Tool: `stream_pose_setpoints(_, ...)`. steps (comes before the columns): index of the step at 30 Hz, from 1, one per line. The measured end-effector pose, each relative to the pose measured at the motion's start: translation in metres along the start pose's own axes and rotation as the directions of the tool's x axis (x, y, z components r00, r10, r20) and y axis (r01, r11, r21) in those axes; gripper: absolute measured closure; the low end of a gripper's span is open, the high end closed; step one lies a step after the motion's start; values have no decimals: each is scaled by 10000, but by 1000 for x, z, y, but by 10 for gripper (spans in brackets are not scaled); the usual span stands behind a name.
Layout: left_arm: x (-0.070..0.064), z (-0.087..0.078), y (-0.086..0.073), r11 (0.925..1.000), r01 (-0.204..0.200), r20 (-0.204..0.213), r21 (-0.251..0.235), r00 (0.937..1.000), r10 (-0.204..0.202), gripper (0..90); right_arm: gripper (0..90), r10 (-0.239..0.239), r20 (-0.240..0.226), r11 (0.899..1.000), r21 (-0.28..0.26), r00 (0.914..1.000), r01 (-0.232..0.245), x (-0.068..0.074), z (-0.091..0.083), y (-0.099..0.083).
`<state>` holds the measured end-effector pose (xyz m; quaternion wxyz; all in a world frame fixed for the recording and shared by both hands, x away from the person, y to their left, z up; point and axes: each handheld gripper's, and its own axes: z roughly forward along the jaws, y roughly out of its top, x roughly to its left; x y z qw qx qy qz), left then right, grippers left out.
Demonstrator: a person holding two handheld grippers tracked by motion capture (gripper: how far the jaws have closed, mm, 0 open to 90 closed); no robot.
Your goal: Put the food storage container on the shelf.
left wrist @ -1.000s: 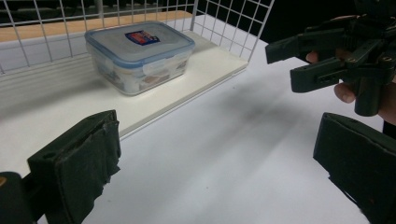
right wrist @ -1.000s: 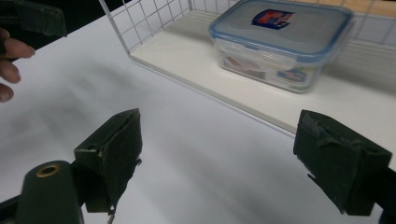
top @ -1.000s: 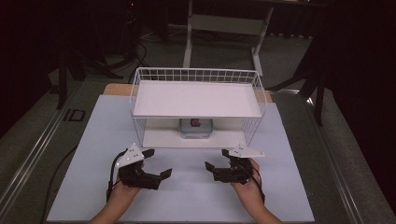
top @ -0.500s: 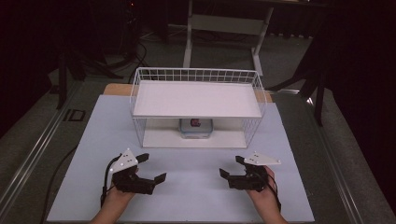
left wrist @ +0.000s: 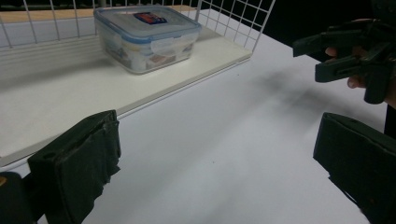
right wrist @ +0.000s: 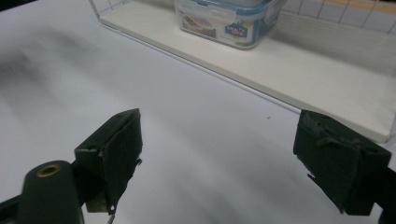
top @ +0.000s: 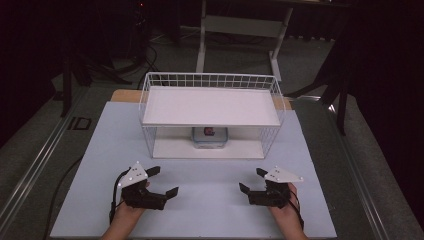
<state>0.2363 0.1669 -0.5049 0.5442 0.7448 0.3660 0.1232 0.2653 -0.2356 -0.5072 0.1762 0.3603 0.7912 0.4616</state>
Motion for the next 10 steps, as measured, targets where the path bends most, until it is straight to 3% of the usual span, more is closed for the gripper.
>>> stream_pose_setpoints(10, 0, 0, 0, 9998, 81, -26, -162, 10000, -82, 16, 157, -26, -93, 9998, 207, 10000, 28, -1, 7, -3)
